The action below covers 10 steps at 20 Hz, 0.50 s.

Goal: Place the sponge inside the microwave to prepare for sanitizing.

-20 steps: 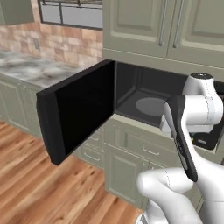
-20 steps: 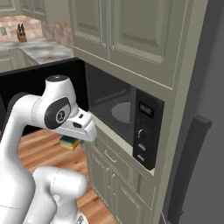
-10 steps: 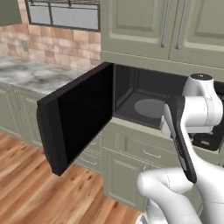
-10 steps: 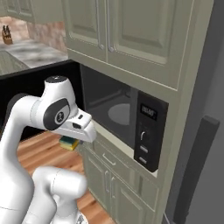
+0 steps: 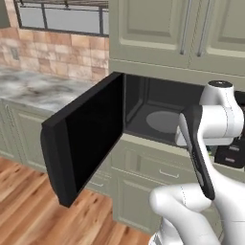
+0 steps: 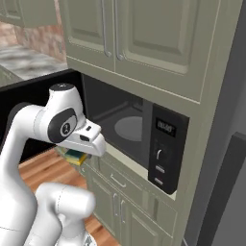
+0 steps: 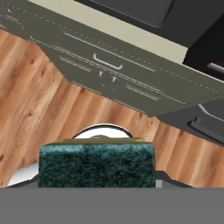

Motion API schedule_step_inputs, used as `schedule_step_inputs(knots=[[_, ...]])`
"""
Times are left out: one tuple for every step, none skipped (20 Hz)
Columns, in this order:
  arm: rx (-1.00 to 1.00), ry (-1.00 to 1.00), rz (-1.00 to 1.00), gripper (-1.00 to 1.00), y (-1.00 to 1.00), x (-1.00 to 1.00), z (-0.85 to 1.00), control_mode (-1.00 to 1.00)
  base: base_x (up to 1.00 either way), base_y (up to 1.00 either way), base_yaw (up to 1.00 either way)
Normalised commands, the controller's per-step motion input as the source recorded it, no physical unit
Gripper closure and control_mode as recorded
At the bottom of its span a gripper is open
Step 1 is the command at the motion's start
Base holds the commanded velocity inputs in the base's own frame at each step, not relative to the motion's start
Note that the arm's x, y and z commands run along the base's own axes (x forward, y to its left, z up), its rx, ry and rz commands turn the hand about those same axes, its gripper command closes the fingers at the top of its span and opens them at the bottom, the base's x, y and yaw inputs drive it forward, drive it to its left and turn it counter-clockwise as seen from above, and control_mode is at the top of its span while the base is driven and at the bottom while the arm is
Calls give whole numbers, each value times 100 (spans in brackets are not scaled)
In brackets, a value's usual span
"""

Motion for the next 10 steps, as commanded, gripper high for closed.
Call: schedule_step_inputs(knots=[[0, 0, 0, 100, 0, 0, 0, 100, 14, 37, -16], [0, 0, 0, 100, 0, 0, 0, 100, 21, 29, -17], [0, 0, 0, 100, 0, 0, 0, 100, 16, 32, -16], [0, 0, 0, 100, 0, 0, 0, 100, 10, 26, -13], [0, 0, 0, 100, 0, 0, 0, 100, 7, 22, -13], [0, 0, 0, 100, 0, 0, 0, 100, 6, 19, -12], [0, 0, 0, 100, 0, 0, 0, 100, 8, 27, -12], [0, 0, 0, 100, 0, 0, 0, 100, 9, 28, -12], [0, 0, 0, 100, 0, 0, 0, 100, 9, 32, -12], [0, 0, 0, 100, 0, 0, 0, 100, 12, 32, -12]])
